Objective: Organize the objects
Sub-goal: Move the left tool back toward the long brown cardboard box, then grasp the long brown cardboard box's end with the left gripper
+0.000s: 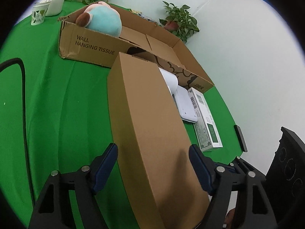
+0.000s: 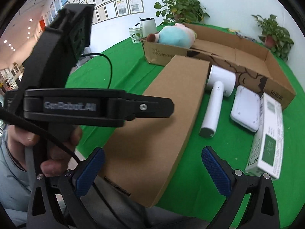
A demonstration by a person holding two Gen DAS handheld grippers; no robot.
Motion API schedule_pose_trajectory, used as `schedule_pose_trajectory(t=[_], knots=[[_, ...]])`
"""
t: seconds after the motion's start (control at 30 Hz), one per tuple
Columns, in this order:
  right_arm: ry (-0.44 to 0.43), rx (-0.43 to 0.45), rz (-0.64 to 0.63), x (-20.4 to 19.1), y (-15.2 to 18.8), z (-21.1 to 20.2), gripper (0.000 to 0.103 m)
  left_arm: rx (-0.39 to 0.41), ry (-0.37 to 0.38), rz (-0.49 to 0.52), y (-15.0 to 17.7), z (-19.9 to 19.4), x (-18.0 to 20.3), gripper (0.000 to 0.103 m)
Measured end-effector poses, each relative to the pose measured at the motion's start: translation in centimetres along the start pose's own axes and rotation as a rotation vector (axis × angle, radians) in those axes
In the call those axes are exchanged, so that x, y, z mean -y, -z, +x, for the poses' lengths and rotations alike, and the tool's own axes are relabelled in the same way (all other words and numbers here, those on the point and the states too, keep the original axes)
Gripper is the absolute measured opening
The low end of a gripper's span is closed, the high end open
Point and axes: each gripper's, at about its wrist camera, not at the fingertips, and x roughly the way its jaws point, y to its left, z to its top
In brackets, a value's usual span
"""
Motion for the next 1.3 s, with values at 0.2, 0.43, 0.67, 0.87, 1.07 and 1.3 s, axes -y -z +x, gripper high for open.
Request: schedule_pose_trajectory(t=[0.2,0.43,0.67,0.87,1.07,1.3], knots=[[-0.033,-0.034,0.020,-1.1,0.4,0.7,0.102,-0.044,0.024,0.020,0.8,0.2,0.1,0.068],[-0.002,-0.063,0.020,-2.1,0.1,1.5,0.103,-0.051,0.060,-0.011,1.5,-0.3,-0.5,0.066],[0.066,-0.064,0.037,-2.7,-0.3,2.3,0.103,-0.040,0.094,-0.037,2.0,-1.7,-1.3,0.047],[0.101,-0.046,0.048,-3.0,0.1,2.3,0.103,-0.055,0.134,-0.063,2.4,-1.9,-1.8,0.047],[0.117,-0.009,0.040,-2.7,0.8,1.8,0.096,-0.057,0.128,-0.048,2.8,-1.8,-1.1,0.047],[0.054,0.035,0.042,-2.6,0.8,0.7,0.095,-0.002,0.070,-0.034,3.1,-4.4,-0.3,0.047]])
